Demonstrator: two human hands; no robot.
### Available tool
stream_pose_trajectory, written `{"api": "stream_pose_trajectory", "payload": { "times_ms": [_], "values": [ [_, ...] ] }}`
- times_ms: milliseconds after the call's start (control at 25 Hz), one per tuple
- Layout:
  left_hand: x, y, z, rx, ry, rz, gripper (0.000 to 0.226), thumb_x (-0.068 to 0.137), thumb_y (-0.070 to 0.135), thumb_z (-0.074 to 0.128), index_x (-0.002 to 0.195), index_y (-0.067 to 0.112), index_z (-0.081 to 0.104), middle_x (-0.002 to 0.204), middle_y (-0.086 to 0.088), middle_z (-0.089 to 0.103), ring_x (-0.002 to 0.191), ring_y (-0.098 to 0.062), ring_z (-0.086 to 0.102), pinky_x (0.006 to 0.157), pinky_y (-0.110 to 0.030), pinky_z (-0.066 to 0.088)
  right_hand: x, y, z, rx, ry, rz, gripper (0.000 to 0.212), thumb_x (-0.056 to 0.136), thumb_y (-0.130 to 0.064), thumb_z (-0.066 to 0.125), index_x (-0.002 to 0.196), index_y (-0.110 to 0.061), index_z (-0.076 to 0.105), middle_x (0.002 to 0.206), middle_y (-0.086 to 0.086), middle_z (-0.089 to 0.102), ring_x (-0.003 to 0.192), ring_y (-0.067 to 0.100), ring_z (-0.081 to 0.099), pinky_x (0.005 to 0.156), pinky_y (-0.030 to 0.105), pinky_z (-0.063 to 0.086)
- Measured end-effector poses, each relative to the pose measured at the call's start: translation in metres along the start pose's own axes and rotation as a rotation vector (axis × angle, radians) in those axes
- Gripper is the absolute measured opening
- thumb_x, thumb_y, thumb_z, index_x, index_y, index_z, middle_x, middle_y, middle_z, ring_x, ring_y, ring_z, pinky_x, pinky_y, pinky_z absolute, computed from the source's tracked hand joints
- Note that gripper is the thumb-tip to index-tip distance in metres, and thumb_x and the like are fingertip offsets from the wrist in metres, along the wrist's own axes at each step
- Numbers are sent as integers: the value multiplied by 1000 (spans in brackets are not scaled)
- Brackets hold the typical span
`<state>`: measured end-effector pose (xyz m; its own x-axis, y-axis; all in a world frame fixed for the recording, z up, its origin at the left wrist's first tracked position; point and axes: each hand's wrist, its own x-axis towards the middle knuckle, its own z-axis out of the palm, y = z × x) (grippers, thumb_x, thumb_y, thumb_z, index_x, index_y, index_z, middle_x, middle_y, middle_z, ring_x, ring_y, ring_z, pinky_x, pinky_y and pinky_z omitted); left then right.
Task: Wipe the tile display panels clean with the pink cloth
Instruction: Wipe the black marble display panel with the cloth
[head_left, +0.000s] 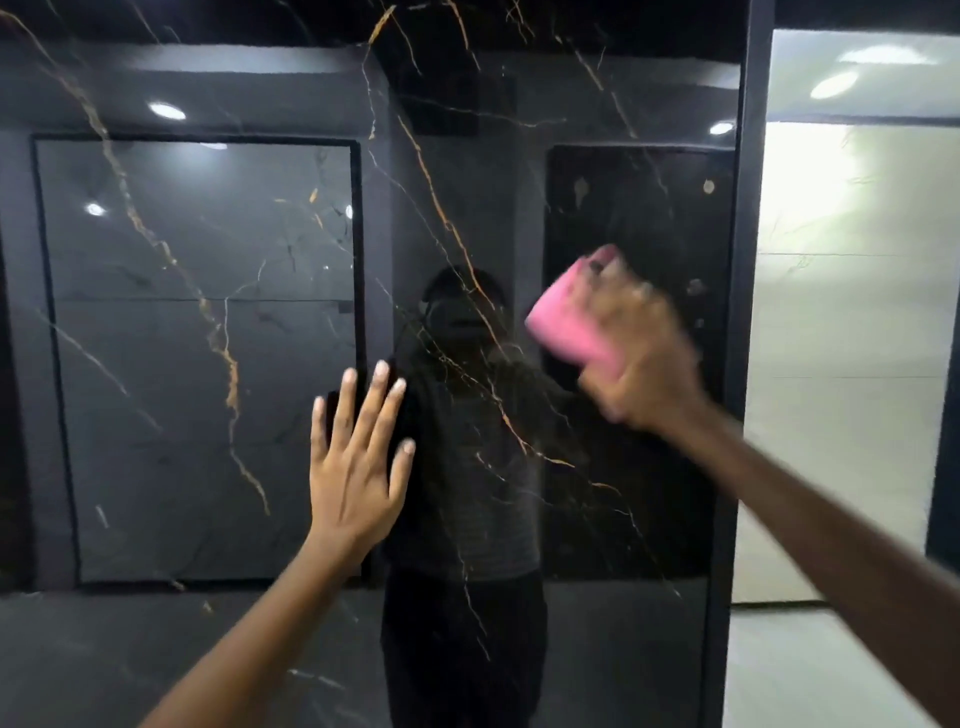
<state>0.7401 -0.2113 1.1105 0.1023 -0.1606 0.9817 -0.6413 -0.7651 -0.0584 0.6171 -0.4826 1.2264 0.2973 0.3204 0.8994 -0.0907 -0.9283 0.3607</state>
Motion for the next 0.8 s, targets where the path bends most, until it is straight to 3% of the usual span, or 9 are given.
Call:
{"api": "stream_pose_trajectory", "payload": {
  "times_ms": [80, 200, 280, 400, 440, 520, 640, 720, 800],
  "values": [
    [-24, -3, 13, 51, 1, -29, 57, 99, 38, 29, 152, 17, 24, 163, 10, 1, 151, -20, 4, 120, -45, 3, 33, 66, -24, -2, 125, 261, 76, 79, -31, 51, 151, -14, 30, 155, 13, 35, 144, 34, 26, 116, 49, 24],
    [-28, -6, 21, 82, 6, -43, 57, 99, 35, 29, 152, 15, 22, 163, 10, 1, 151, -20, 2, 120, -46, 4, 20, 53, -7, 12, 236, 321, 74, 82, -30, 54, 150, -14, 33, 157, 10, 31, 146, 30, 22, 117, 50, 24],
    [-32, -5, 18, 71, 3, -33, 56, 99, 33, 28, 152, 15, 23, 163, 6, 5, 151, -20, 2, 120, -46, 3, -33, -20, 24, 8, 148, 139, 85, 69, -28, 63, 148, -9, 35, 154, 15, 33, 143, 31, 28, 115, 45, 24],
    [-30, -6, 13, 65, -41, -39, 55, 100, 33, 28, 152, 15, 26, 160, -3, 20, 150, -17, -2, 119, -45, 1, -144, -142, 62, 60, -187, -496, 88, 66, -33, 67, 146, -13, 39, 154, 9, 35, 145, 23, 26, 121, 39, 10],
    [-27, -6, 11, 67, -57, -40, 55, 100, 33, 29, 152, 15, 26, 160, -4, 22, 150, -16, -5, 119, -44, -1, -164, -163, 65, 93, -280, -667, 85, 68, -32, 66, 147, -14, 40, 155, 6, 36, 146, 20, 25, 122, 39, 5],
    [-27, -5, 7, 44, -66, -55, 56, 100, 33, 32, 152, 16, 25, 161, -3, 17, 149, -14, -8, 119, -42, -7, -156, -149, 61, 125, -315, -742, 82, 69, -30, 62, 146, -15, 40, 153, 6, 40, 145, 20, 27, 122, 38, 5],
    [-65, 5, 6, -34, -46, -88, 58, 99, 36, 34, 153, 18, 23, 163, 8, -4, 150, -17, -8, 119, -43, -9, -85, -45, 25, 29, -135, -239, 83, 66, -31, 63, 143, -12, 40, 147, 12, 46, 139, 28, 34, 117, 38, 17],
    [-96, 8, 17, -22, -77, -93, 58, 101, 39, 28, 155, 22, 16, 163, 11, -5, 150, -20, -7, 119, -48, -4, -53, 35, -2, -6, 20, 95, 80, 72, -28, 66, 145, -13, 37, 151, 14, 40, 143, 32, 29, 115, 44, 24],
    [-112, 3, 30, 39, -79, -76, 57, 103, 42, 20, 156, 25, 8, 163, 8, -4, 150, -23, -6, 119, -50, -2, -60, 60, -3, 36, 162, 251, 73, 80, -23, 65, 147, -14, 36, 154, 13, 37, 145, 32, 26, 114, 51, 29]
  ]
}}
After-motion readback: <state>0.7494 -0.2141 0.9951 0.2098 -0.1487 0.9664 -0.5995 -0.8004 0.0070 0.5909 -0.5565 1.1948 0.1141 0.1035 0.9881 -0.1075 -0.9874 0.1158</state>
